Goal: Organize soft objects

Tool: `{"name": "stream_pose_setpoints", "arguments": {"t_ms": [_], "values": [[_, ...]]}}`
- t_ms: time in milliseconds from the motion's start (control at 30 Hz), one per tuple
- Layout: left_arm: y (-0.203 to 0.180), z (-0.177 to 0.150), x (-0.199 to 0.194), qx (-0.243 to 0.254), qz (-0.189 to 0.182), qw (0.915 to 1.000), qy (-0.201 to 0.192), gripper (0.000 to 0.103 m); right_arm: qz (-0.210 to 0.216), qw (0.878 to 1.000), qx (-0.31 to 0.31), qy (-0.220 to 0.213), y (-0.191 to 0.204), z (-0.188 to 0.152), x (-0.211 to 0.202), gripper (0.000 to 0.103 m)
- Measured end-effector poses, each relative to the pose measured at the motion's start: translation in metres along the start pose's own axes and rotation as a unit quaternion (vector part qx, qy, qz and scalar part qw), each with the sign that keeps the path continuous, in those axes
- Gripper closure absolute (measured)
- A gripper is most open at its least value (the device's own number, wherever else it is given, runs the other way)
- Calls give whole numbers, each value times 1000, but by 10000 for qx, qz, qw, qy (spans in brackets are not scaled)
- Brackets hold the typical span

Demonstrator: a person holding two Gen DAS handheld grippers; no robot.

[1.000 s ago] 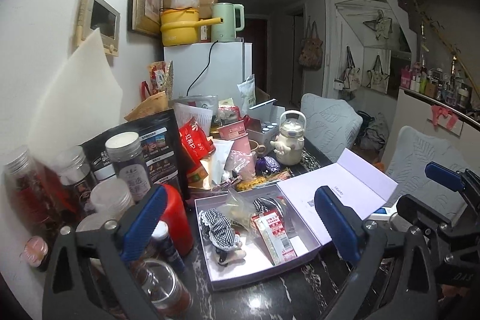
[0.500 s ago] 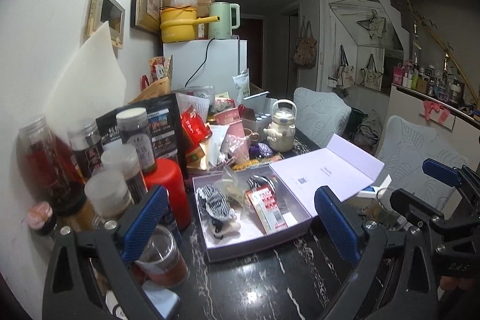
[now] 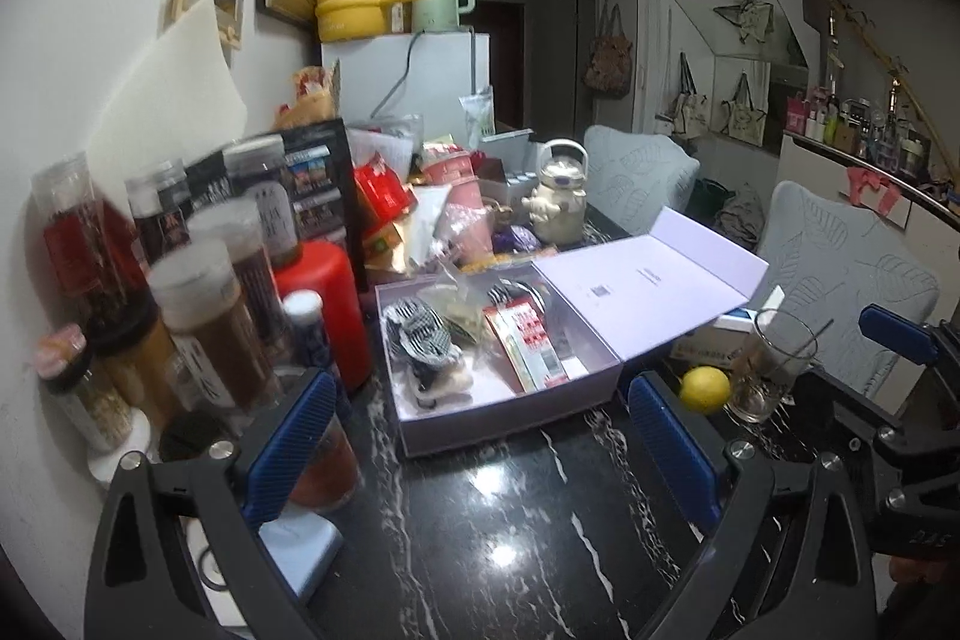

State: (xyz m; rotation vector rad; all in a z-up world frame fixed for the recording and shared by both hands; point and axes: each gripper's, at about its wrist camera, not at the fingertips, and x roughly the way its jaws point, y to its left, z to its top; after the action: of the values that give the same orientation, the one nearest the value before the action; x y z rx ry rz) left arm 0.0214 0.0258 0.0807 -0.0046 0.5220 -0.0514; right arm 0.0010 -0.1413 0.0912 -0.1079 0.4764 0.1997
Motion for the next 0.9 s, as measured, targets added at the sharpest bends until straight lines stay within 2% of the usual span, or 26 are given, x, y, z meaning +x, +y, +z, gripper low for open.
{"name": "stream_pose_setpoints", "arguments": {"t_ms": [600, 900], "values": [[-6, -10, 23, -73, -137, 9988, 459, 3, -16, 9991, 133, 401, -7, -13, 17, 10], [-6, -11, 31, -13, -156, 9986, 510, 3, -100, 9979, 251, 588, -10, -12, 30, 10]]}}
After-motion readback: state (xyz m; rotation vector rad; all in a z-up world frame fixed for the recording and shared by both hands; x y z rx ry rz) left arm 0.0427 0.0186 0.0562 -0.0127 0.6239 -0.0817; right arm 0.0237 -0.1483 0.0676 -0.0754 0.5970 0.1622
